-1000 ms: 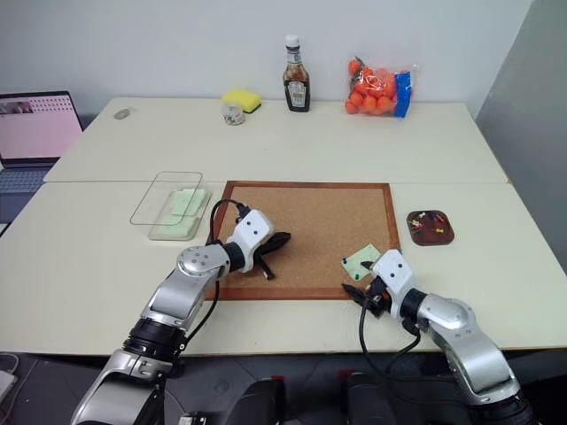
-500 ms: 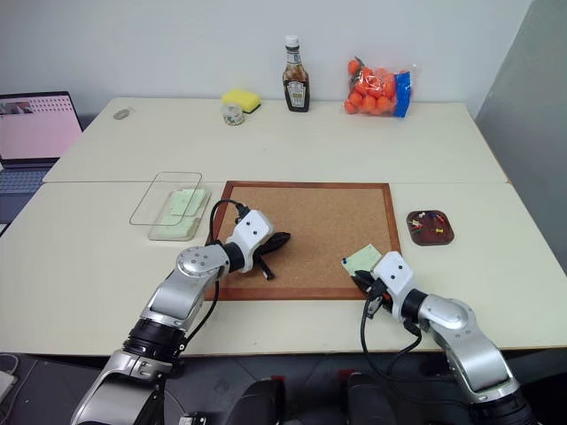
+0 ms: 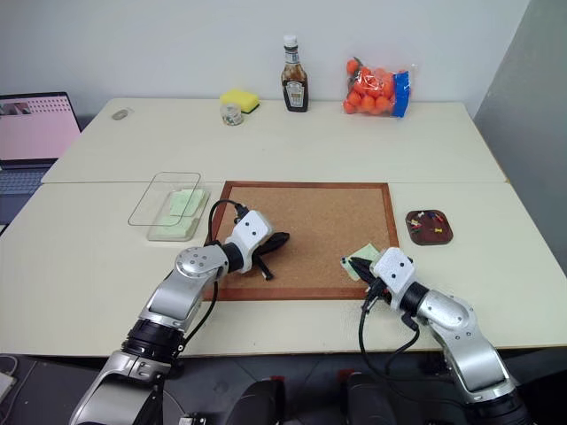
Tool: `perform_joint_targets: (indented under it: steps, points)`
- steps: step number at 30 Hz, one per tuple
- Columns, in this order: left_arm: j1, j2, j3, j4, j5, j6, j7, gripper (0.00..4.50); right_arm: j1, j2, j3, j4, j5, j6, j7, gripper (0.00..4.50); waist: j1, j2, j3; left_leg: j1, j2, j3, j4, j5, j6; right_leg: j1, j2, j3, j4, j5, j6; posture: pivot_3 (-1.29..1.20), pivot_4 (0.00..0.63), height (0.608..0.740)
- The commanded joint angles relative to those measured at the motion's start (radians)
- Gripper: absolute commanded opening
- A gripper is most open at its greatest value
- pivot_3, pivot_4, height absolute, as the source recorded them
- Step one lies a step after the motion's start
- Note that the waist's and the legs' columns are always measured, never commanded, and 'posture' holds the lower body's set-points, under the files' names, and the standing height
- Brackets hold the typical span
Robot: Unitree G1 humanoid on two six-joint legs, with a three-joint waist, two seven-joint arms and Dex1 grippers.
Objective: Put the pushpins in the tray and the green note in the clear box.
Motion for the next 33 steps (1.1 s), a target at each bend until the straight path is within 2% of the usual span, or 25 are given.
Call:
perform_joint_targets:
  steps: [1, 5, 10, 17, 23, 24, 26, 27, 33]
  points:
    - [0.028, 0.013, -0.039, 0.026, 0.030, 0.019, -0.025, 0.00, 0.005, 0.042, -0.066, -0.044, 0.050, -0.002, -0.042, 0.07, 0.000, 0.000, 0.000, 0.000, 0.000, 0.000, 0.000, 0.000, 0.000, 0.000, 0.000, 0.000, 0.000, 0.000, 0.000, 0.00, 0.150, 0.740]
    - [0.024, 0.014, -0.038, 0.030, 0.031, 0.017, -0.026, 0.00, -0.011, 0.078, -0.164, -0.039, 0.091, 0.074, -0.116, 0.07, 0.000, 0.000, 0.000, 0.000, 0.000, 0.000, 0.000, 0.000, 0.000, 0.000, 0.000, 0.000, 0.000, 0.000, 0.000, 0.00, 0.150, 0.740]
    - [0.021, 0.011, -0.038, 0.033, 0.034, 0.015, -0.024, 0.00, -0.113, 0.047, -0.303, 0.119, 0.043, 0.140, -0.247, 0.07, 0.000, 0.000, 0.000, 0.000, 0.000, 0.001, 0.000, 0.000, 0.000, 0.000, 0.000, 0.001, 0.001, 0.000, 0.000, 0.00, 0.150, 0.740]
    - [0.018, 0.004, -0.041, 0.031, 0.037, 0.017, -0.021, 0.00, -0.270, 0.001, -0.332, 0.355, -0.007, 0.195, -0.300, 0.07, 0.000, 0.001, 0.000, 0.001, 0.000, 0.001, -0.001, 0.000, 0.000, 0.000, 0.000, 0.001, 0.001, 0.000, 0.000, 0.00, 0.150, 0.740]
    - [0.018, 0.002, -0.040, 0.032, 0.039, 0.015, -0.019, 0.00, -0.319, -0.008, -0.327, 0.470, -0.018, 0.168, -0.287, 0.07, 0.000, 0.001, 0.000, 0.001, 0.000, 0.002, 0.000, 0.000, 0.000, 0.000, 0.000, 0.002, 0.001, 0.000, 0.000, 0.00, 0.150, 0.740]
    - [0.018, 0.002, -0.040, 0.031, 0.039, 0.015, -0.018, 0.00, -0.321, -0.008, -0.328, 0.479, -0.017, 0.166, -0.286, 0.39, 0.000, 0.001, 0.000, 0.001, 0.000, 0.002, 0.000, 0.000, 0.000, 0.000, 0.000, 0.002, 0.001, 0.000, 0.000, 0.00, 0.150, 0.740]
    - [0.020, 0.003, -0.040, 0.029, 0.039, 0.015, -0.018, 0.00, -0.326, -0.010, -0.331, 0.494, -0.018, 0.157, -0.289, 0.56, 0.000, 0.001, 0.000, 0.001, -0.001, 0.002, 0.000, 0.000, 0.000, 0.000, 0.000, 0.002, 0.001, 0.000, 0.000, 0.00, 0.150, 0.740]
    - [0.021, 0.004, -0.040, 0.028, 0.039, 0.015, -0.018, 0.00, -0.328, -0.010, -0.332, 0.497, -0.016, 0.155, -0.288, 0.91, 0.000, 0.001, 0.000, 0.001, 0.000, 0.002, 0.000, 0.000, 0.000, 0.000, 0.000, 0.002, 0.001, 0.000, 0.000, 0.00, 0.150, 0.740]
    - [0.021, 0.004, -0.040, 0.029, 0.039, 0.014, -0.018, 0.00, -0.326, -0.006, -0.336, 0.469, 0.000, 0.165, -0.281, 2.18, 0.000, 0.001, 0.000, 0.001, 0.000, 0.002, 0.000, 0.000, 0.000, 0.000, 0.000, 0.002, 0.001, 0.000, 0.000, 0.00, 0.150, 0.740]
